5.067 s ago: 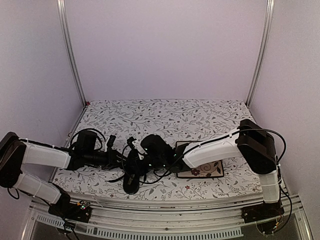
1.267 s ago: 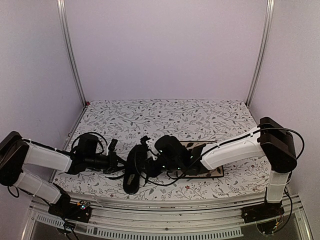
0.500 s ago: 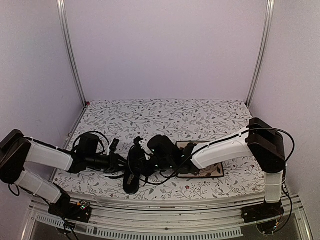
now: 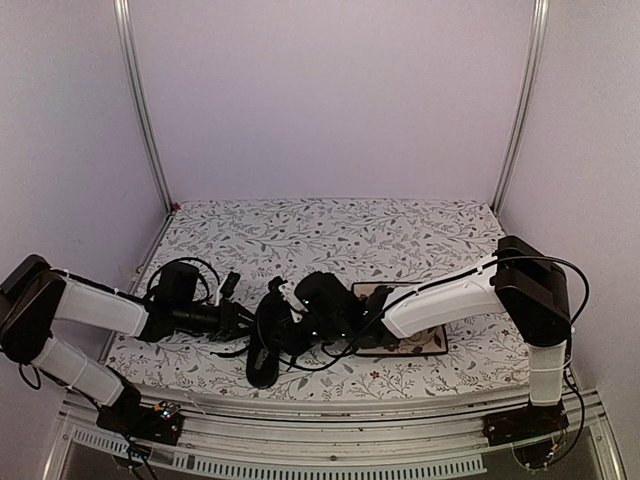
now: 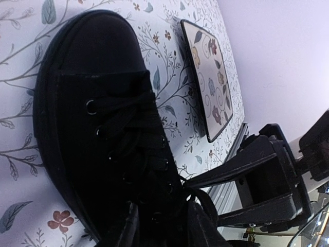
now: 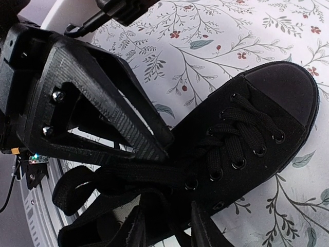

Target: Tie the shoes

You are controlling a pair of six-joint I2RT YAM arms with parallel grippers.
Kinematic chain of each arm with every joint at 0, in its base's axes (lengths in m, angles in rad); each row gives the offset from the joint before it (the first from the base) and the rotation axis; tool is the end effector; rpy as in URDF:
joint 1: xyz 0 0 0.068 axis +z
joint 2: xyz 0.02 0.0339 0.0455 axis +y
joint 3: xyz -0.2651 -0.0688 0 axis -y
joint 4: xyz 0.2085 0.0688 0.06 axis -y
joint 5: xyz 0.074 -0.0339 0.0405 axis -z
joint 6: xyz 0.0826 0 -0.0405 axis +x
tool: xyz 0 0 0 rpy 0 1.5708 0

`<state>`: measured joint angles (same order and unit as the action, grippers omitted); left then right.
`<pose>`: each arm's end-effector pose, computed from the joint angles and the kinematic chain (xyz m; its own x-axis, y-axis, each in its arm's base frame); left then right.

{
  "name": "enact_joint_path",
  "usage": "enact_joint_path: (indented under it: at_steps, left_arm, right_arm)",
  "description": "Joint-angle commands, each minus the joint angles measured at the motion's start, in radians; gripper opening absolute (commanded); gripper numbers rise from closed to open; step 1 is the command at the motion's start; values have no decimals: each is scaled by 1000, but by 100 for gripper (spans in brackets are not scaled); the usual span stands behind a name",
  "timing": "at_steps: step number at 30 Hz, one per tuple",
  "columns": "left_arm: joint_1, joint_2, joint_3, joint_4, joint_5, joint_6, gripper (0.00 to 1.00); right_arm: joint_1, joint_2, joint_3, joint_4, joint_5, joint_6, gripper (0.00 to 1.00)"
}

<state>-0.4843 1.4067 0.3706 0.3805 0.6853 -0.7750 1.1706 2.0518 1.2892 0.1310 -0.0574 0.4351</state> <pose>0.1915 -0.1598 0.1421 -0.9484 -0.1132 -0.2963 0.1972 0.5212 -0.8303 0.1753 0.4265 0.1555 -0.6038 -0.3471 -0.7176 -0.7532 0.5433 0.3709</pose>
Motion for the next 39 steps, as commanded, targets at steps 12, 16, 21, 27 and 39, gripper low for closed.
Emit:
enact_joint_path:
  at_steps: [12,16,21,27,39]
  left_arm:
    - [21,43,37,29,58,45,33]
    - [21,43,35,36,72,46,32]
    - [23,42,31,45,83,52,33]
    - [24,32,31,46,87,57,35]
    - [27,36,31,50,96,72,32]
  right_arm:
    - [-4,-9,7,-5,7,6,3]
    - [-4,-25,8,9,8,-11,2]
    - [-4,-11,29,17,-11,-25,2]
    - [1,1,46,23,-30,-35,2]
    - [3,31,78,19,-38,-42,2]
